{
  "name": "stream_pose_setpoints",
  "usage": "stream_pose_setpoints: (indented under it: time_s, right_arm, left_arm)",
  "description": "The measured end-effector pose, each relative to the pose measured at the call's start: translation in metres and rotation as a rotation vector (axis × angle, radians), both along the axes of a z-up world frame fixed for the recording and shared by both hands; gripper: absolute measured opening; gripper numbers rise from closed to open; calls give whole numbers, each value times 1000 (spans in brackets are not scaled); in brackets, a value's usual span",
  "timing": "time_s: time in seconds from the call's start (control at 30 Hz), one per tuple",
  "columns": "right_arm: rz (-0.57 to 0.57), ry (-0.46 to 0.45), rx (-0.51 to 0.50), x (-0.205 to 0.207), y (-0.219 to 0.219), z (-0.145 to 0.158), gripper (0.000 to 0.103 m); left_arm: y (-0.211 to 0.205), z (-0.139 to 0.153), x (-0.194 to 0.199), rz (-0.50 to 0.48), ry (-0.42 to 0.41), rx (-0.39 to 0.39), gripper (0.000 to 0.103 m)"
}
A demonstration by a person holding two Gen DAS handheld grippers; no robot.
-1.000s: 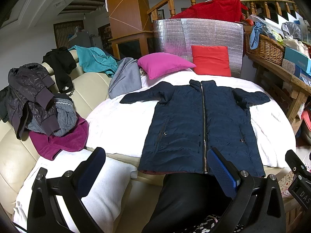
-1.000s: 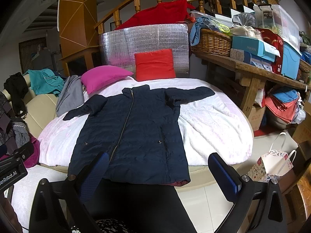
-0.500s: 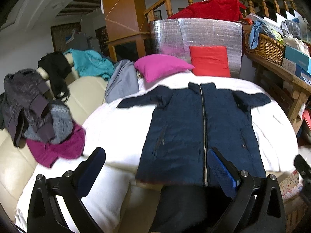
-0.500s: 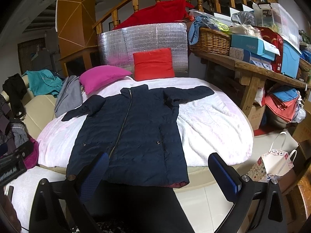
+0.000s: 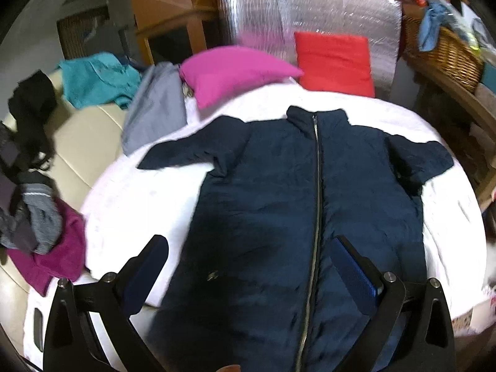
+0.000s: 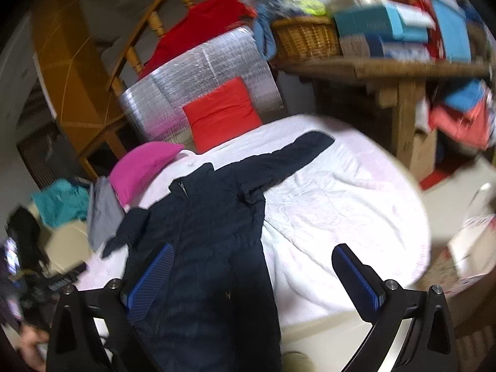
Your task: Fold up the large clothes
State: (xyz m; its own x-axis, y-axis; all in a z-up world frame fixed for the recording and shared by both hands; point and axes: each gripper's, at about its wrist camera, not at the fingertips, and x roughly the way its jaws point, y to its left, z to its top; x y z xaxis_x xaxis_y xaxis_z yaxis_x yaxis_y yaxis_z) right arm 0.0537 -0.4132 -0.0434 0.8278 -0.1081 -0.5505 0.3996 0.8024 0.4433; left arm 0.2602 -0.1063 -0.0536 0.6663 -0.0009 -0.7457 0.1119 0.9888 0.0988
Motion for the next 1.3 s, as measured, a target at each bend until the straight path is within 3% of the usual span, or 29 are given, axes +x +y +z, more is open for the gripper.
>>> stream_pose_setpoints:
  time_s: [0.13,0.27,0.4,0.73,0.9,0.97,1.03,1.1,1.17,1.3]
  right_arm:
    - [10,-11,40,48,-42,-16,103]
    - [-6,-41,176,110,-98,-49,103]
    - [-29,-40,313,165,-144,-89,103]
    - [-103,-31,554,273,-223,-175,96]
    - [-180,-26,617,308,-252,-208,83]
    - [-208,-28,610,318,-258,-211,75]
    - [-218,-39,607,322,-262,-209,74]
    - [-239,-26,589,331,-264,-210,63]
    - [-241,-3,575,338,-264,-216,37]
    - [-254,-49,548,341,-262,-213,23]
  left_arm:
    - [-24,-34,47,10,45,23,103]
    - [-48,-84,95,30,134,71,103]
    - [-64,-118,128,48,180,71,103]
    - [-88,-159,168,37,220,33,103]
    - [-85,-161,166,55,194,-4,103]
    - [-84,-161,163,49,183,-15,103]
    - [-79,-162,163,42,199,-35,103]
    - [-74,-165,166,40,207,-60,103]
    - [-75,-165,166,31,217,-54,103]
    - [-73,-161,181,2,294,-35,103]
